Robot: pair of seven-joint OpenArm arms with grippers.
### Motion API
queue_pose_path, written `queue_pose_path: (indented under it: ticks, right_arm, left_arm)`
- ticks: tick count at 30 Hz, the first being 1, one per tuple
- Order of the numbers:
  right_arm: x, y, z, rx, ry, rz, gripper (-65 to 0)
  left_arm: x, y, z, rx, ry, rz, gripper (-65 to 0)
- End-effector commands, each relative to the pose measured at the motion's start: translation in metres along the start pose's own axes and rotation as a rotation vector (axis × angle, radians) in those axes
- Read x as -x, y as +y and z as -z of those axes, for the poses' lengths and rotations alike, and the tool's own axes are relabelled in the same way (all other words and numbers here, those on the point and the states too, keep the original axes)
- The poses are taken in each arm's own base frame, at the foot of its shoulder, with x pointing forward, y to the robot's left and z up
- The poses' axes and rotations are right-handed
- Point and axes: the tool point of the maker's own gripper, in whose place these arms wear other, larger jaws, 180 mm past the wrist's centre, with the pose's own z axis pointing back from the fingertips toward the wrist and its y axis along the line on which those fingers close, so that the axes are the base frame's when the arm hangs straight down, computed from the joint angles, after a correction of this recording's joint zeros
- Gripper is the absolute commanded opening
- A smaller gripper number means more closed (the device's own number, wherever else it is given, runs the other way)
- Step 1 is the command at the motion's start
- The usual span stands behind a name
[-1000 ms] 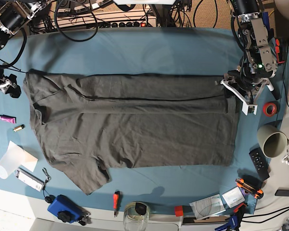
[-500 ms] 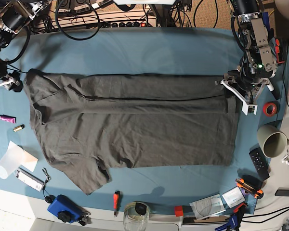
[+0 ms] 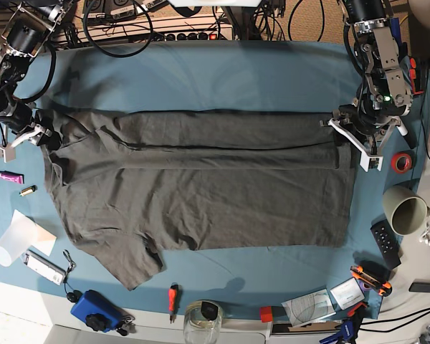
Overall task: Fold the T-shirt properly
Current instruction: 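Regrasp the folded edge corners with both grippers, then drag the folded shirt toward the robot with both grippers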
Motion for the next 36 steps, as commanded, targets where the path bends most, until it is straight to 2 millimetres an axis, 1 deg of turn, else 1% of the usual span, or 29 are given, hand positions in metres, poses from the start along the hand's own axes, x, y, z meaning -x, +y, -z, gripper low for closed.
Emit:
queue_pose_path:
  ticks: [1, 2, 3, 7, 8, 9, 11, 15, 19, 22, 24, 26, 29, 32, 34, 36]
  right_arm:
    - [0.019, -0.008, -0.002, 0.038, 0.105, -0.014, -34.0]
    - [0.019, -0.008, -0.002, 0.038, 0.110, -0.013, -36.7]
    - [0.020, -0.008, -0.002, 0.038, 0.112, -0.013, -41.0]
    - [0.019, -0.009, -0.002, 0.045, 0.111, -0.001, -59.5]
    - [0.019, -0.009, -0.002, 0.044, 0.109, -0.002, -63.2]
    - [0.018, -0.008, -0.002, 0.044, 0.104, -0.002, -65.0]
    - [0.015, -0.009, -0.002, 0.044, 0.085, -0.003, -65.0]
    - [0.010, -0.007, -0.003, 0.042, 0.070, -0.016, -65.0]
    - [-0.001, 0.001, -0.008, 0.030, 0.043, -0.077, -65.0]
    - [-0.018, 0.007, -0.017, 0.016, -0.018, -0.087, -65.0]
    - [-0.029, 0.008, -0.027, 0.014, -0.057, -0.090, -65.0]
    - [-0.035, 0.008, -0.039, 0.020, -0.072, -0.094, -65.0]
    - [-0.040, 0.010, -0.052, -0.005, -0.088, -0.071, -65.0]
    - [-0.042, 0.005, -0.063, -0.010, -0.112, -0.038, -65.0]
    - [-0.040, 0.000, -0.067, 0.001, -0.111, -0.024, -65.0]
    - [-0.033, -0.005, -0.070, 0.012, -0.091, -0.016, -65.0]
  left_arm:
    - [-0.003, 0.001, -0.002, 0.000, -0.005, 0.003, -36.3]
    - [-0.003, 0.001, -0.002, 0.000, -0.003, 0.002, -38.9]
    - [-0.002, 0.000, -0.002, 0.001, -0.001, 0.001, -42.9]
    - [0.007, -0.002, -0.001, 0.008, 0.015, -0.007, -65.0]
    - [0.010, -0.003, -0.001, 0.010, 0.021, -0.010, -65.0]
    - [0.013, -0.004, -0.001, 0.011, 0.026, -0.012, -65.0]
    - [0.017, -0.004, -0.001, 0.014, 0.034, -0.014, -65.0]
    - [0.015, -0.005, -0.001, 0.017, 0.031, -0.012, -65.0]
    - [0.018, -0.009, -0.002, 0.050, 0.051, -0.029, -65.0]
    - [0.018, -0.011, -0.003, 0.069, 0.056, -0.038, -65.0]
    - [0.019, -0.010, -0.003, 0.068, 0.063, -0.037, -65.0]
    - [0.022, -0.011, -0.003, 0.075, 0.080, -0.026, -65.0]
    - [0.025, -0.015, -0.005, 0.093, 0.086, -0.006, -65.0]
    - [0.026, -0.014, -0.007, 0.090, 0.092, 0.001, -65.0]
    - [0.030, -0.011, -0.012, 0.080, 0.095, 0.014, -65.0]
    - [0.035, -0.007, -0.018, 0.075, 0.102, 0.027, -65.0]
